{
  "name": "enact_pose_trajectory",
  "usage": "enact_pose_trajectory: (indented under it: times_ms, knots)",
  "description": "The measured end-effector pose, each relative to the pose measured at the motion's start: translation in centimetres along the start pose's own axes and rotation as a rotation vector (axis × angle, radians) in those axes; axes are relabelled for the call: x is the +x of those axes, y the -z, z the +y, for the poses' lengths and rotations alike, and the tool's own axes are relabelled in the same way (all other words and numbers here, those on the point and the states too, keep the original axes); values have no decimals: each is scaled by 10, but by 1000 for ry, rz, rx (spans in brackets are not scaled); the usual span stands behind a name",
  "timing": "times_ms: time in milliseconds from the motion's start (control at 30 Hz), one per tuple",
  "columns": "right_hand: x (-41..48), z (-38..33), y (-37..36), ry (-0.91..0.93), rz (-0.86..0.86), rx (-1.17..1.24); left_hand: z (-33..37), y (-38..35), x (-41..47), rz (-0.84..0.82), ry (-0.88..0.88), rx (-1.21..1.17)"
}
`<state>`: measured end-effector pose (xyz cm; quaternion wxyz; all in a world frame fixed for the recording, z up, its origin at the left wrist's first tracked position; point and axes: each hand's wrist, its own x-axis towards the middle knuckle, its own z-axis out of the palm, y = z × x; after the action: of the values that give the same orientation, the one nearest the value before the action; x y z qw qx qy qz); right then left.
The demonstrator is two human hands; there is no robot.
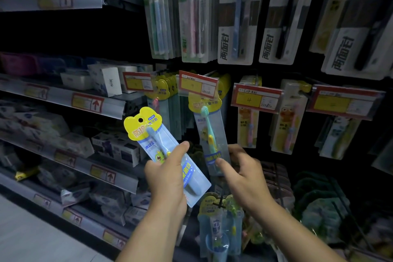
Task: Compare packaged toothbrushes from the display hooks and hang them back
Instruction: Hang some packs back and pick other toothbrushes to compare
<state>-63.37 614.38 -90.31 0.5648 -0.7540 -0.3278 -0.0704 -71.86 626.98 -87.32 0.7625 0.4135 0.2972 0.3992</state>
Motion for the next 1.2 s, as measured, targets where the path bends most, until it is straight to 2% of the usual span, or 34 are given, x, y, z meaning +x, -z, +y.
enact_pose_trajectory:
  times_ms: [200, 300, 500, 600, 767, 1067, 1200]
  knots:
    - [-4, 1, -5, 45, 107, 1, -2, 0, 2, 16, 2, -7]
    - [-6, -7, -13, 51, 83, 28, -3, -1, 3, 10, 4, 1]
    - [-4, -23, -18, 115, 24, -82, -5, -1, 5, 28, 4, 6]
    - [-6, -18, -19, 121, 67, -62, -5, 0, 3, 27, -6, 2]
    - [-6, 1, -14, 14, 134, 45, -4, 1, 2, 29, 8, 8]
    - [9, -4, -11, -68, 87, -10, -2, -4, -4, -4, 5, 12]
    - [20, 4, -13, -226, 164, 79, -5, -6, -6, -71, 51, 33]
